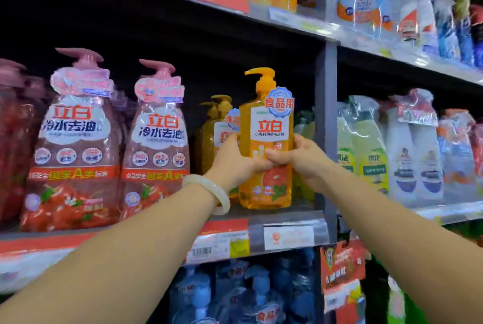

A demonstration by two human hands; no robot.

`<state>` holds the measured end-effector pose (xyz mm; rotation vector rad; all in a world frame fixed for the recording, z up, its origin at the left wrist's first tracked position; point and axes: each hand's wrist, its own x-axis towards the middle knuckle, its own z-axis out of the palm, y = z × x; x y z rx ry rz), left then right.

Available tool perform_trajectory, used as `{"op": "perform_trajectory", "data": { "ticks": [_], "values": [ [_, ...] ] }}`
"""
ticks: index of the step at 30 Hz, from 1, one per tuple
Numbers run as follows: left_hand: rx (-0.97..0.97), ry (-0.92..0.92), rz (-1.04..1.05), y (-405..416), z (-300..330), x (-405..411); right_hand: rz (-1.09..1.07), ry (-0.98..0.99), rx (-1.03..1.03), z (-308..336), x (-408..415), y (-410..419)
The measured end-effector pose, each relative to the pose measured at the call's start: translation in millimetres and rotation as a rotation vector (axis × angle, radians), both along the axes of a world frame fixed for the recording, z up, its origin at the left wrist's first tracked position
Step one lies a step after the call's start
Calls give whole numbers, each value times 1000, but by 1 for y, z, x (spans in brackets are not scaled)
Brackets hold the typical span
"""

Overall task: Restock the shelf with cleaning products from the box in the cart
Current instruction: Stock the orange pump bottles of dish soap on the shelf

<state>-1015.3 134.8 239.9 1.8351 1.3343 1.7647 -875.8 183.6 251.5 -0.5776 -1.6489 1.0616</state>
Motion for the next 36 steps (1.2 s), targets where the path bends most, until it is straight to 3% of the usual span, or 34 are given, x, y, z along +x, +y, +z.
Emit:
{"op": "perform_trajectory", "data": {
  "ticks": [9,13,17,36],
  "values": [
    [-49,28,164,51,-18,27,73,88,-79,-22,9,56],
    [-85,171,354,67,-21,31,-60,84,-41,-27,-4,68],
    [-220,310,479,73,-26,31,-60,58,-54,-29,-5,72],
    [-318,183,450,68,-32,44,-279,-31,6,-36,-12,74]
  ]
}}
